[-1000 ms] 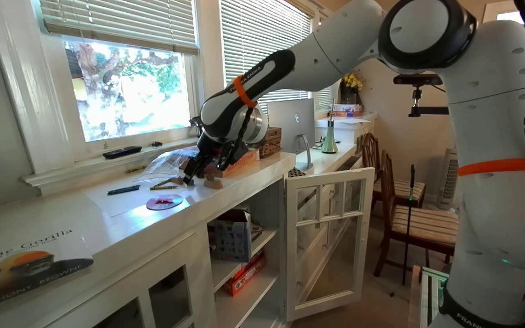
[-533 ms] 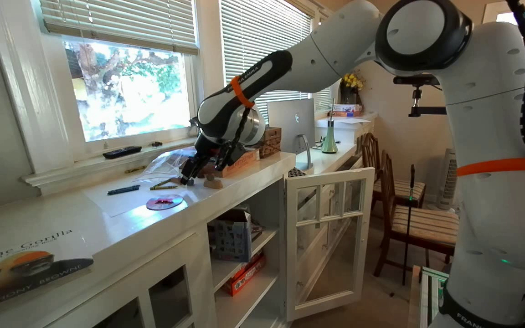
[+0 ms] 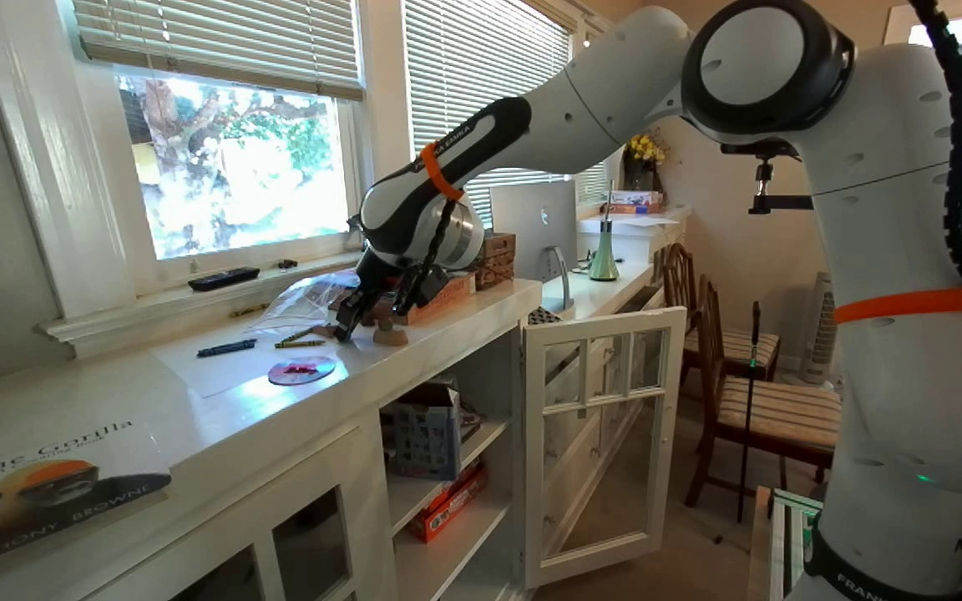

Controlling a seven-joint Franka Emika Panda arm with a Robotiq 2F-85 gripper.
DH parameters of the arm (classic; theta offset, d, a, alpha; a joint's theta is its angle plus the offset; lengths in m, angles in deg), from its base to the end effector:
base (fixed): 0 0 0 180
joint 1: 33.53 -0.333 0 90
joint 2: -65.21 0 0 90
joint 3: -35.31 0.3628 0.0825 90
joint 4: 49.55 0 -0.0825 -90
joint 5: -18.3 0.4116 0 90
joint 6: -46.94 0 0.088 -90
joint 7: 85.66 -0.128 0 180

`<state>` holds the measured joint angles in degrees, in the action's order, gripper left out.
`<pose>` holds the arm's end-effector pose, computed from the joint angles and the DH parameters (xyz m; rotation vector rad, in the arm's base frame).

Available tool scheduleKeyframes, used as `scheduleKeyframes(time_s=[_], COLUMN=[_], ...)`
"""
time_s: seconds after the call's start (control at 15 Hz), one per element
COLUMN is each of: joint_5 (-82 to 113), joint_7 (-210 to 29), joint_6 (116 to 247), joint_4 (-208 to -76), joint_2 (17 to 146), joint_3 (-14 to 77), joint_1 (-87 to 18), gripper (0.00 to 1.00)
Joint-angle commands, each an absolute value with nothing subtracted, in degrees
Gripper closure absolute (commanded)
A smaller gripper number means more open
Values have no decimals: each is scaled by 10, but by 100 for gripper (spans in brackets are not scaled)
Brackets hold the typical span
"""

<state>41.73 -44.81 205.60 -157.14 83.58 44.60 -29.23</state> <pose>0.7146 0.0382 0.4158 -2.8155 -0.6263 -0.9284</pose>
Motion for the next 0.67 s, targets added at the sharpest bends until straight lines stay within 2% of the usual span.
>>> scheduleKeyframes(time_s=[0.0, 0.6], joint_5=[424, 403], joint_7=[-436, -456], joint_6=[2058, 2049], joint_4=[-1563, -1581], joint_2=[845, 803], joint_3=[451, 440], joint_1=[-287, -296], gripper=[94, 94])
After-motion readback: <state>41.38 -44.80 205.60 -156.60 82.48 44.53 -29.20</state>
